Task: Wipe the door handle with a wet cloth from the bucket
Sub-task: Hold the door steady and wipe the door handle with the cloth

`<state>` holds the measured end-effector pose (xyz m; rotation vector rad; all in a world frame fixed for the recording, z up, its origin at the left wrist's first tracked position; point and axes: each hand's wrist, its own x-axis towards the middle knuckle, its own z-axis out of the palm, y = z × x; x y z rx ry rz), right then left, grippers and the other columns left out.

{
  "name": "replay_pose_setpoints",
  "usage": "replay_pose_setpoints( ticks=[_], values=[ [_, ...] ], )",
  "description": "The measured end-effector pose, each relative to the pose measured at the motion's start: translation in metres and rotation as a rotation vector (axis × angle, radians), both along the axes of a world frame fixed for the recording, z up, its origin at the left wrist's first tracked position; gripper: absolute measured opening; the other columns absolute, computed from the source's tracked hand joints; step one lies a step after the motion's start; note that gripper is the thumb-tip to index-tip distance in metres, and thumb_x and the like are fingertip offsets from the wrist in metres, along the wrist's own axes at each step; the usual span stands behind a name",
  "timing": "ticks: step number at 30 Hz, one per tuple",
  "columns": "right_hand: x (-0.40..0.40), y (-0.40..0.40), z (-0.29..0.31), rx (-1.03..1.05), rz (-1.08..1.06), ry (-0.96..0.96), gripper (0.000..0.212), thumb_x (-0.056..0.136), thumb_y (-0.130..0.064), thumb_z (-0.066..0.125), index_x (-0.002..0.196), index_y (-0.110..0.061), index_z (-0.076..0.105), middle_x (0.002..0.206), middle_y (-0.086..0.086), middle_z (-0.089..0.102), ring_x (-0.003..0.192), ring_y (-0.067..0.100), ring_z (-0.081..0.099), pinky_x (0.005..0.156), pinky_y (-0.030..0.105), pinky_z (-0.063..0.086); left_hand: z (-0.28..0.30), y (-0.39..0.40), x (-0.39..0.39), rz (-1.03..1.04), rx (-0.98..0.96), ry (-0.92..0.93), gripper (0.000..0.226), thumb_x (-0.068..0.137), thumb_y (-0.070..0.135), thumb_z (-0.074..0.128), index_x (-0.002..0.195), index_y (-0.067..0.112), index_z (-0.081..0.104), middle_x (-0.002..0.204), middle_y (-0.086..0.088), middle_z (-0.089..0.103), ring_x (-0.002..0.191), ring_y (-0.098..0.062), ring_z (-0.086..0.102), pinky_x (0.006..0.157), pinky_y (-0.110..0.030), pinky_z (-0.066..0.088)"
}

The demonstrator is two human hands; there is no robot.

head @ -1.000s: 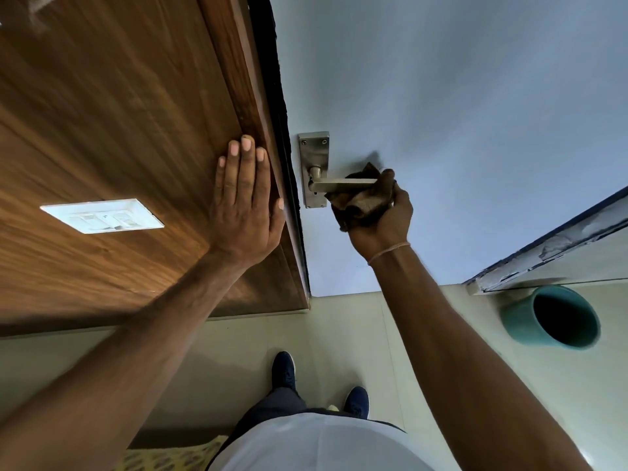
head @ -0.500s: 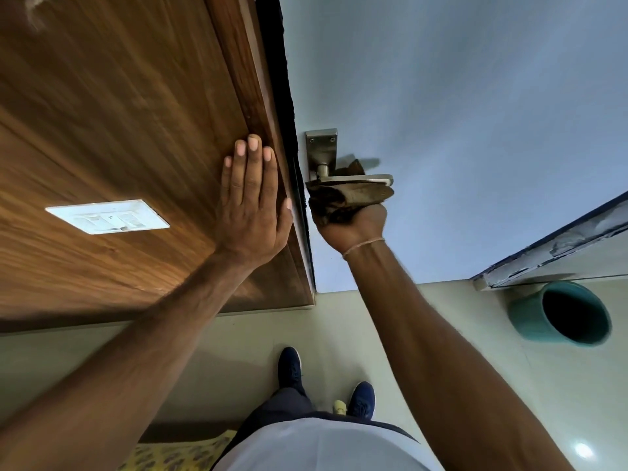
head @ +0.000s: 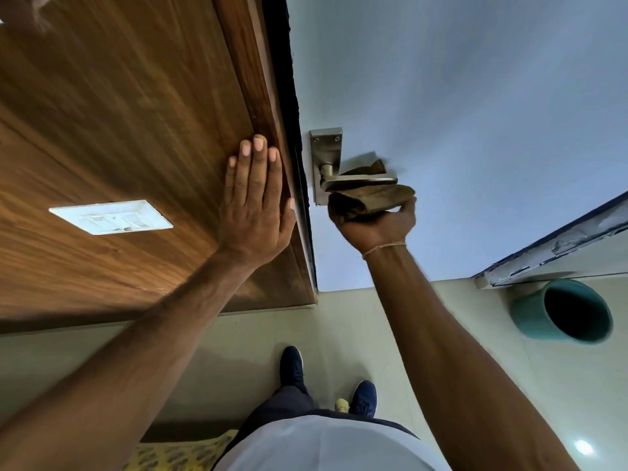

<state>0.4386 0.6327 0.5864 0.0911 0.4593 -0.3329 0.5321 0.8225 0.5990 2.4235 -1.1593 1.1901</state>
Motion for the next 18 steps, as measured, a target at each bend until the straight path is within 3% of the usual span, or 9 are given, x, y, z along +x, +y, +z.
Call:
replay_pose_setpoints(
  ticks=[2, 3, 7, 9, 11, 13, 15, 18],
  values=[
    [-0.004, -0.003, -0.001, 0.012, -0.032, -0.025, 0.072, 0.088, -0.079, 0.04, 0.111, -0.02, 0.074, 0.115, 0.011, 0.072, 0.102, 0.035, 0.066, 0.074, 0.042, 0.058, 0.0, 0.002, 0.0, -0.005, 0.001, 0.0, 0.088, 0.103, 0.031, 0.062, 0.166, -0.002, 0.01, 0.17, -0.024, 0.021, 0.165, -0.03, -0.005, 0.135, -0.05, 0.012],
    [0.0, 0.001, 0.0, 0.002, -0.027, -0.026, 0.068, 0.088, -0.078, 0.04, 0.109, -0.022, 0.074, 0.114, 0.008, 0.071, 0.101, 0.034, 0.066, 0.071, 0.04, 0.058, 0.0, 0.002, 0.0, 0.0, 0.002, -0.003, 0.088, 0.102, 0.031, 0.063, 0.166, -0.002, 0.012, 0.17, -0.023, 0.018, 0.165, -0.03, -0.005, 0.135, -0.051, 0.013],
    [0.017, 0.024, 0.014, -0.09, 0.054, -0.039, 0.065, 0.086, -0.077, 0.042, 0.12, -0.028, 0.071, 0.142, 0.006, 0.055, 0.128, 0.039, 0.054, 0.092, 0.042, 0.052, 0.001, -0.001, -0.002, 0.003, -0.014, -0.005, 0.088, 0.102, 0.03, 0.063, 0.165, -0.004, 0.013, 0.17, -0.024, 0.016, 0.165, -0.032, -0.004, 0.135, -0.052, 0.014],
    [0.017, 0.021, 0.014, -0.11, 0.07, -0.023, 0.065, 0.087, -0.077, 0.041, 0.123, -0.03, 0.069, 0.145, 0.007, 0.054, 0.134, 0.04, 0.052, 0.102, 0.047, 0.045, 0.0, -0.001, -0.002, 0.008, -0.01, -0.004, 0.089, 0.101, 0.03, 0.064, 0.165, -0.004, 0.012, 0.17, -0.024, 0.015, 0.165, -0.032, -0.003, 0.135, -0.052, 0.014],
    [0.015, 0.01, 0.014, -0.104, 0.044, 0.014, 0.066, 0.087, -0.077, 0.041, 0.122, -0.029, 0.069, 0.145, 0.007, 0.057, 0.137, 0.039, 0.055, 0.099, 0.047, 0.049, 0.0, 0.0, -0.001, 0.009, 0.003, -0.008, 0.09, 0.101, 0.03, 0.064, 0.166, -0.003, 0.011, 0.17, -0.023, 0.015, 0.165, -0.032, -0.004, 0.135, -0.051, 0.013],
    [0.013, 0.0, 0.014, -0.143, 0.007, 0.053, 0.057, 0.086, -0.075, 0.045, 0.112, -0.031, 0.069, 0.131, -0.002, 0.063, 0.117, 0.033, 0.065, 0.082, 0.043, 0.054, 0.001, 0.001, 0.0, 0.002, 0.011, -0.004, 0.088, 0.102, 0.031, 0.062, 0.166, -0.002, 0.01, 0.171, -0.023, 0.013, 0.165, -0.031, -0.005, 0.135, -0.05, 0.012],
    [0.01, -0.011, 0.014, -0.192, 0.022, 0.084, 0.042, 0.088, -0.068, 0.049, 0.086, -0.031, 0.067, 0.107, -0.011, 0.063, 0.101, 0.029, 0.061, 0.07, 0.037, 0.051, 0.001, 0.001, -0.001, 0.002, 0.009, -0.004, 0.088, 0.103, 0.031, 0.061, 0.166, -0.002, 0.01, 0.171, -0.022, 0.013, 0.165, -0.031, -0.005, 0.135, -0.05, 0.013],
    [0.006, -0.02, 0.017, -0.296, 0.045, 0.156, 0.031, 0.092, -0.054, 0.054, 0.076, -0.029, 0.063, 0.092, -0.011, 0.06, 0.094, 0.027, 0.058, 0.072, 0.038, 0.049, 0.002, 0.0, -0.002, 0.003, 0.004, -0.009, 0.088, 0.103, 0.03, 0.061, 0.166, -0.002, 0.01, 0.171, -0.021, 0.015, 0.165, -0.03, -0.005, 0.135, -0.05, 0.012]
  ],
)
